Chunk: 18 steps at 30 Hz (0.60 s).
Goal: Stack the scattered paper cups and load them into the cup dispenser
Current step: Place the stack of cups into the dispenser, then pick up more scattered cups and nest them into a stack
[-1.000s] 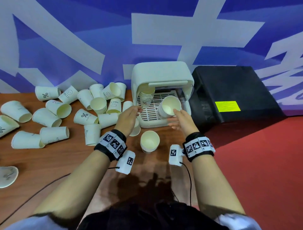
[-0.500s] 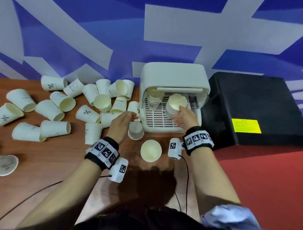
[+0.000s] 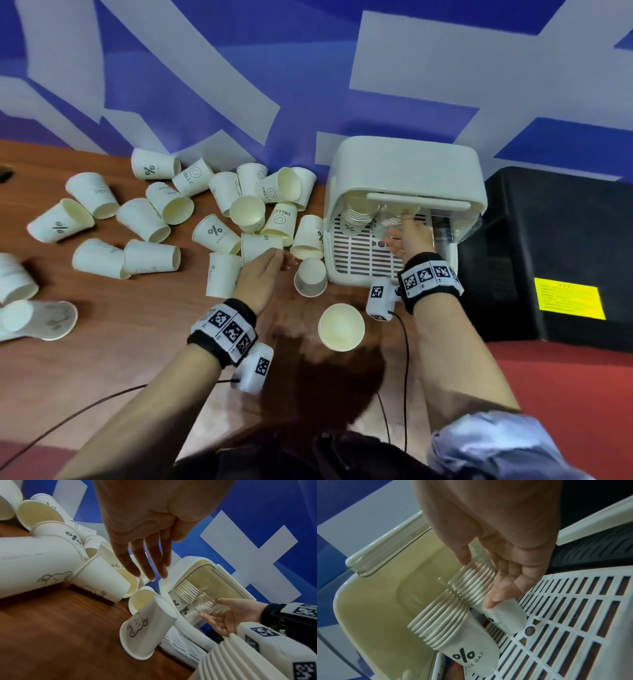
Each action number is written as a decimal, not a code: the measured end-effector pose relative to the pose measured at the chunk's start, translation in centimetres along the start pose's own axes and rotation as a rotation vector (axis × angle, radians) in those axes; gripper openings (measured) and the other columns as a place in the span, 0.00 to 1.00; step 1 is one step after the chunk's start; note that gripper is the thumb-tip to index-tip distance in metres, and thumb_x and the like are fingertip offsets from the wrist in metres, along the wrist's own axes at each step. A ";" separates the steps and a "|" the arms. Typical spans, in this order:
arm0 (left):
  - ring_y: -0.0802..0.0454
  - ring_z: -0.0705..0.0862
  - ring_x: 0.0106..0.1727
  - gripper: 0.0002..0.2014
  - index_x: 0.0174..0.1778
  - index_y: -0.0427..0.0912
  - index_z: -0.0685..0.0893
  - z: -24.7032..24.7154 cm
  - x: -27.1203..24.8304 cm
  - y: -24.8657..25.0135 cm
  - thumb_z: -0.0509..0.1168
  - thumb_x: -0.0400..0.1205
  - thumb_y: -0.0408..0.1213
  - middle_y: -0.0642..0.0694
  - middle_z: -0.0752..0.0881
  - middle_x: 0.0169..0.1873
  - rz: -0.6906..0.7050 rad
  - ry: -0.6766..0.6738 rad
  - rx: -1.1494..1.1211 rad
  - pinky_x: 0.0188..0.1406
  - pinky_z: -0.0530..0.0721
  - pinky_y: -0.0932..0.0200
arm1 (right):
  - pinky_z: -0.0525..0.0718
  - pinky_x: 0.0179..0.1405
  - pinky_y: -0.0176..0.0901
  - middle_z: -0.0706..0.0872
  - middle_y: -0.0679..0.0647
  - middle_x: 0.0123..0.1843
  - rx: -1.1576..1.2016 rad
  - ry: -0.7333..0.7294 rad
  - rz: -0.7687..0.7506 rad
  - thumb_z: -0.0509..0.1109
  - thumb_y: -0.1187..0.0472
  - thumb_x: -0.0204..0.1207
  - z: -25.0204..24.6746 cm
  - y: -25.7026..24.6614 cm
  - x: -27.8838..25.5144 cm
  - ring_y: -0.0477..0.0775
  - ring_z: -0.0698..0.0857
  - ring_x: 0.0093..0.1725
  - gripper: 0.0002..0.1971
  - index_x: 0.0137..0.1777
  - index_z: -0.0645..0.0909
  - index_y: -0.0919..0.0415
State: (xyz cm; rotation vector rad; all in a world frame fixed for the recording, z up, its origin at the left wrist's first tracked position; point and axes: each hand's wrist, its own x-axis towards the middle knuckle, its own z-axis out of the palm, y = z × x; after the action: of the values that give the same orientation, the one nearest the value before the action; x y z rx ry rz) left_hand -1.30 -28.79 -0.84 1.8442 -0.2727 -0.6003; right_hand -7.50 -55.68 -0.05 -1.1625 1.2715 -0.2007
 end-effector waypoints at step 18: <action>0.33 0.76 0.67 0.21 0.70 0.38 0.74 -9.8 2.2 -3.9 0.45 0.87 0.43 0.30 0.79 0.66 -0.137 0.063 0.547 0.65 0.72 0.46 | 0.83 0.35 0.47 0.88 0.56 0.44 -0.177 0.060 -0.118 0.63 0.52 0.80 2.5 4.6 -9.8 0.53 0.83 0.33 0.14 0.62 0.79 0.56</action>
State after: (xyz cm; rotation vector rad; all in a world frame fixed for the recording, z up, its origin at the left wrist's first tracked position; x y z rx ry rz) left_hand 5.29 -20.47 -2.58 2.4198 -0.2888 -0.5982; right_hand -11.08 -45.43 2.28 -1.3937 1.2941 -0.2146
